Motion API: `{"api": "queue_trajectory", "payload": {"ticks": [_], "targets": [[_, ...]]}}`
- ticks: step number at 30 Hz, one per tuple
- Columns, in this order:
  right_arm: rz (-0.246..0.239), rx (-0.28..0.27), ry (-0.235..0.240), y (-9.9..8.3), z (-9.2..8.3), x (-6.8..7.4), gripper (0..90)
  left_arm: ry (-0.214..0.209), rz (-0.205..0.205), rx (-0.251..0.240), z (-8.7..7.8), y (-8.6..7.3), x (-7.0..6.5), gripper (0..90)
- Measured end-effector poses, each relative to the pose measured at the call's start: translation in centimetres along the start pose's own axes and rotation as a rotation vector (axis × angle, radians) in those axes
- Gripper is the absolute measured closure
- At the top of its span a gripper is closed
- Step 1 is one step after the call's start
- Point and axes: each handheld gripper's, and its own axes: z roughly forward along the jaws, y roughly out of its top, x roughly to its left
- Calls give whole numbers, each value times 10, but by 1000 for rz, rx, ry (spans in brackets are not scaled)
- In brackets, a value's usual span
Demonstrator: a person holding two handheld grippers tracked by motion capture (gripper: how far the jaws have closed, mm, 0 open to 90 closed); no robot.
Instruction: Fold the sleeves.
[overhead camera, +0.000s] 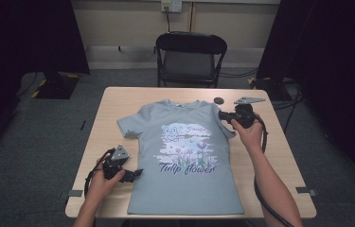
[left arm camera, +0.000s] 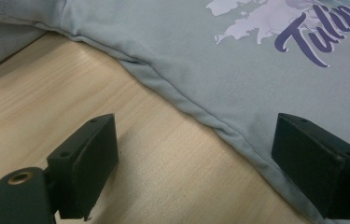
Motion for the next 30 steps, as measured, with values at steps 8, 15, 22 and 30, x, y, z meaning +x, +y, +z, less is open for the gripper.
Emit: {"api": "queue_trajectory", "payload": {"ticks": [8, 15, 22, 30], "targets": [[-15, 46, 71, -4, 35, 26, 872, 0, 1, 1, 0, 0, 0, 140], [-25, 33, 112, -4, 41, 36, 576, 0, 0, 0, 0, 0, 0, 141], [-26, 7, 88, -3, 28, 35, 280, -1, -1, -1, 0, 0, 0, 140], [-44, 17, 62, -11, 18, 35, 189, 0, -1, 0, 0, 0, 0, 140]]}}
